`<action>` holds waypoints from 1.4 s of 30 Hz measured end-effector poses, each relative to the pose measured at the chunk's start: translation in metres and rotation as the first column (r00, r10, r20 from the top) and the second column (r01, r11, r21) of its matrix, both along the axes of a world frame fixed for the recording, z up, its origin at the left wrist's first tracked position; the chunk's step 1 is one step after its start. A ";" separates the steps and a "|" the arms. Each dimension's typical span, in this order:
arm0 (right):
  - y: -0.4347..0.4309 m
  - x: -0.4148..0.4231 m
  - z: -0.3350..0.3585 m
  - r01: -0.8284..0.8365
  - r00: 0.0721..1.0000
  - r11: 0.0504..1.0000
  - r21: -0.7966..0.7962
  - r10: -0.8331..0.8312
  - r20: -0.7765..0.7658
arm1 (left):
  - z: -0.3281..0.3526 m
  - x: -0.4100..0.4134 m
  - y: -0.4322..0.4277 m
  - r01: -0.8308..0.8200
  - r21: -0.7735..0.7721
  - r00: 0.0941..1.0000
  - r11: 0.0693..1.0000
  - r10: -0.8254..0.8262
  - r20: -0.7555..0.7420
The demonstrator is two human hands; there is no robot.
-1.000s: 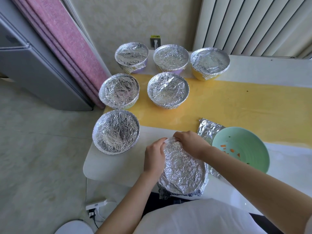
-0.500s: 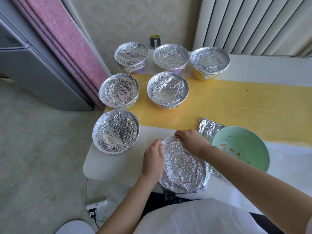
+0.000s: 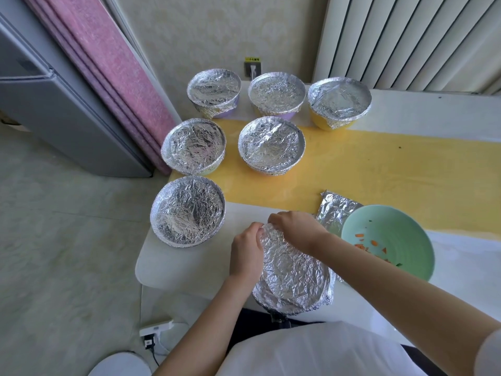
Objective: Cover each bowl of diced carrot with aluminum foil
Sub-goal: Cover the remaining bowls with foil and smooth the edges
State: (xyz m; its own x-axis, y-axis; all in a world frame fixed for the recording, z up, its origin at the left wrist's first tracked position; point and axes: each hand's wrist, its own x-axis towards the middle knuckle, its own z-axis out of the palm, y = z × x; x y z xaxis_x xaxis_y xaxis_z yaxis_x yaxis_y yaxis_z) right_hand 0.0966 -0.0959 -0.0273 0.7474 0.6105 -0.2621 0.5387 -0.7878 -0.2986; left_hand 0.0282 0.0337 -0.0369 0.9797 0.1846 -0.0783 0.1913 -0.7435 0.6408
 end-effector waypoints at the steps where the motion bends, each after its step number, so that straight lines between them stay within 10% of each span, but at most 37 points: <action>1: -0.001 -0.001 -0.004 0.009 1.000 1.000 0.027 -0.008 -0.011 | 0.000 0.000 0.000 0.004 0.002 1.000 1.000 -0.004 0.004; 19: -0.021 -0.004 -0.019 0.230 0.970 0.944 0.237 -0.204 -0.131 | -0.005 -0.007 0.000 -0.049 -0.011 0.998 0.999 0.049 0.037; 42: 0.003 -0.010 -0.005 -0.087 0.991 0.992 -0.089 0.096 0.094 | -0.005 -0.003 0.001 0.038 0.006 0.998 0.999 -0.039 0.059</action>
